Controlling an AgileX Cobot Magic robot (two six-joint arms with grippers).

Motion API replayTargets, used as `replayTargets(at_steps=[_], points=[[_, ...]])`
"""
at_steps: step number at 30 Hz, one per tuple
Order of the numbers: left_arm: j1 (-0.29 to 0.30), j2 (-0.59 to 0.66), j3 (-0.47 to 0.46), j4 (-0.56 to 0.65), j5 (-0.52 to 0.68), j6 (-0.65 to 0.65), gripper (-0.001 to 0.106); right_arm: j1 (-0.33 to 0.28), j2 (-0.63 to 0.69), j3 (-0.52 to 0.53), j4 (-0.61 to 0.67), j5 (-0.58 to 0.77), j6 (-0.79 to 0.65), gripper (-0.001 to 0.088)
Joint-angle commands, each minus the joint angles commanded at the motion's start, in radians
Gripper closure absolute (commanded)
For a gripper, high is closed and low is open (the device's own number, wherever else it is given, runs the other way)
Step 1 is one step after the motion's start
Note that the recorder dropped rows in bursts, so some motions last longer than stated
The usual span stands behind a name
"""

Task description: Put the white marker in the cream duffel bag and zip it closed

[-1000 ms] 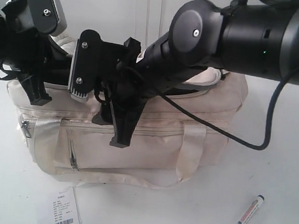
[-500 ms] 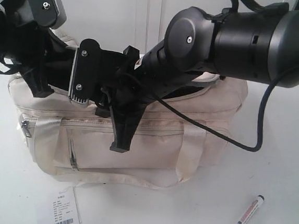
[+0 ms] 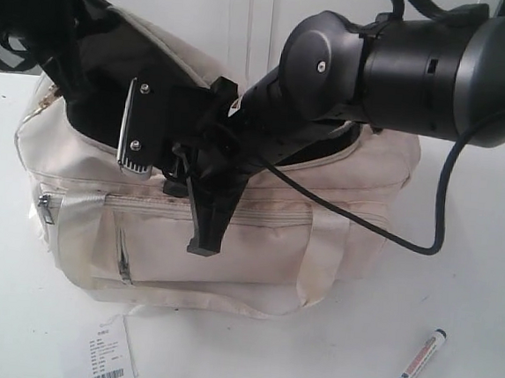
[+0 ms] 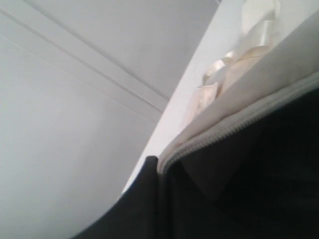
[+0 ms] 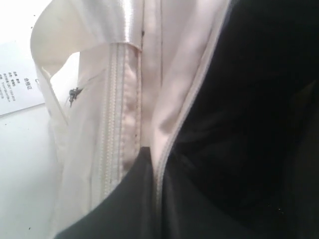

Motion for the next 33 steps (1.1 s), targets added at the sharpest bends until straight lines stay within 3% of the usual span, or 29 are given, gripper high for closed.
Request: replayTargets(at_steps=[18, 23, 29, 31, 32, 33], points=[[0.0, 0.098, -0.001, 0.019, -0.42, 0.0, 0.105, 0.0, 0.0, 0.0, 0.0, 0.0, 0.005, 0.0868], [0.0, 0.124, -0.001, 0.073, -0.559, 0.0, 0.105, 0.0, 0.0, 0.0, 0.0, 0.0, 0.005, 0.0868], [0.0, 0.137, -0.001, 0.068, -0.55, -0.004, 0.105, 0.0, 0.005, 0.0, 0.004, 0.0, -0.006, 0.0867], [0.0, 0.137, -0.001, 0.068, -0.55, -0.004, 0.105, 0.0, 0.005, 0.0, 0.006, -0.015, -0.001, 0.0794], [0.0, 0.137, -0.001, 0.068, -0.55, -0.004, 0.101, 0.0, 0.005, 0.0, 0.006, -0.023, -0.001, 0.0718], [0.0, 0.137, -0.001, 0.068, -0.55, -0.004, 0.094, 0.0, 0.005, 0.0, 0.006, -0.024, 0.001, 0.0583]])
